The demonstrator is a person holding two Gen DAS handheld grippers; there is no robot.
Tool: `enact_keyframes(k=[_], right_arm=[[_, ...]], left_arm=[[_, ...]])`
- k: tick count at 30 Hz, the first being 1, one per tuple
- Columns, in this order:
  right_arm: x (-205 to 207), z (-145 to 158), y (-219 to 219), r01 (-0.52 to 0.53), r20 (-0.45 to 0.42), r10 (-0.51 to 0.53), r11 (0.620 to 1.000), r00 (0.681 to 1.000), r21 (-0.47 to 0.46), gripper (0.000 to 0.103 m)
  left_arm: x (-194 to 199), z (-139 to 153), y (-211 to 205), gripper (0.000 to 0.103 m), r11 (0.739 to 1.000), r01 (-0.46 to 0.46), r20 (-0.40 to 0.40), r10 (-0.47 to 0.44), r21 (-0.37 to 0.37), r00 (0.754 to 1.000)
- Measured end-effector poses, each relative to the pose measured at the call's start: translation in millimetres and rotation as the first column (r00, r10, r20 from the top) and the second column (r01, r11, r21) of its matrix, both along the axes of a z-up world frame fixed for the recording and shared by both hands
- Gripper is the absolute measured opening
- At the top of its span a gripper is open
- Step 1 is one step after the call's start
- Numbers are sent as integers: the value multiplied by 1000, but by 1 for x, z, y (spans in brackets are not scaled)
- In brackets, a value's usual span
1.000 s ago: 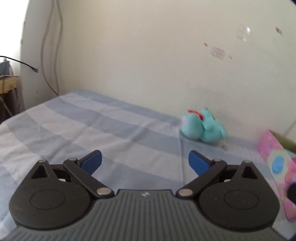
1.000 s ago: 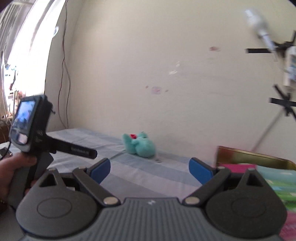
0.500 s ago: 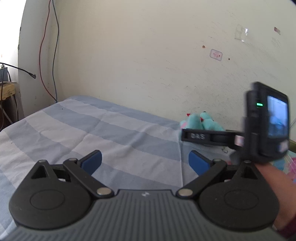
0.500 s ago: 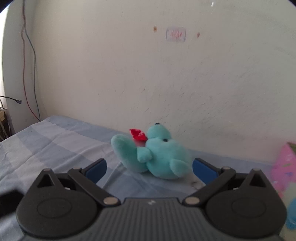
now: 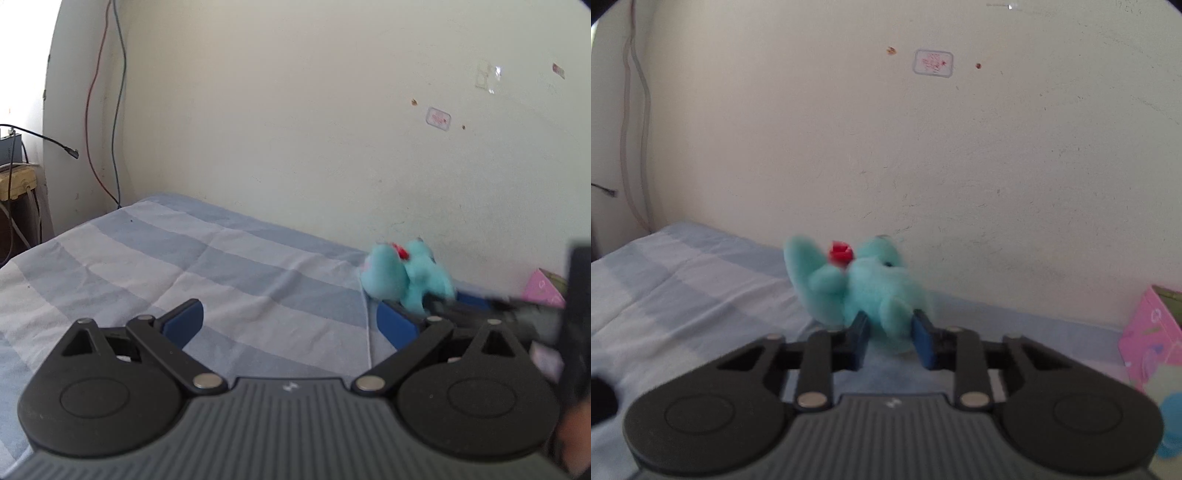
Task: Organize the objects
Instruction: 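Move both grippers toward the teal plush toy on the bed, then grasp the teal plush with the right gripper while the left gripper grasps its other side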
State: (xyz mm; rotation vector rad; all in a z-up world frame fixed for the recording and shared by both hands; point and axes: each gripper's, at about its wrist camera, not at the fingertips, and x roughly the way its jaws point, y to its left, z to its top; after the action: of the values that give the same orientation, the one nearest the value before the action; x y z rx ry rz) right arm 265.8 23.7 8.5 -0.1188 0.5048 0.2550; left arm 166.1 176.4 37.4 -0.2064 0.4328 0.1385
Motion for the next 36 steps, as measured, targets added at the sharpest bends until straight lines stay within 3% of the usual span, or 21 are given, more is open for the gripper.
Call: enact_keyframes(k=[6, 12, 15, 19, 25, 26, 30, 32, 36], right_arm=[[-45, 4, -6, -88, 11, 90, 992, 996, -90, 26], [-71, 14, -23, -109, -21, 108, 994, 994, -27, 26], [-104, 8, -35, -137, -34, 136, 990, 990, -28, 26], [-160, 3, -55, -178, -8, 178, 982, 984, -61, 26], [-221, 14, -87, -166, 91, 171, 984, 981, -59, 31], [-223, 15, -90, -157, 93, 163, 986, 982, -60, 33], [-211, 17, -97, -132, 79, 133, 991, 988, -12, 77], [-197, 15, -95, -151, 40, 150, 988, 988, 17, 92], [-181, 1, -79, -202, -7, 202, 979, 979, -12, 96]], left_arm=[[-4, 0, 19, 101, 995, -69, 0, 69, -76, 998], [-4, 0, 12, 101, 998, -35, -1, 35, -61, 999], [-7, 2, 9, 102, 993, 43, 0, -43, -114, 999], [-12, 5, -2, 103, 954, 210, 3, -214, -214, 977], [-28, 15, -24, 103, 928, 332, 58, -327, -171, 943], [-30, 16, -25, 103, 926, 340, 63, -334, -163, 940], [-25, 13, -27, 103, 920, 363, 44, -360, -147, 932], [-20, 10, -27, 103, 918, 367, 28, -367, -147, 930], [-19, 6, -31, 103, 917, 386, -12, -389, -99, 921]])
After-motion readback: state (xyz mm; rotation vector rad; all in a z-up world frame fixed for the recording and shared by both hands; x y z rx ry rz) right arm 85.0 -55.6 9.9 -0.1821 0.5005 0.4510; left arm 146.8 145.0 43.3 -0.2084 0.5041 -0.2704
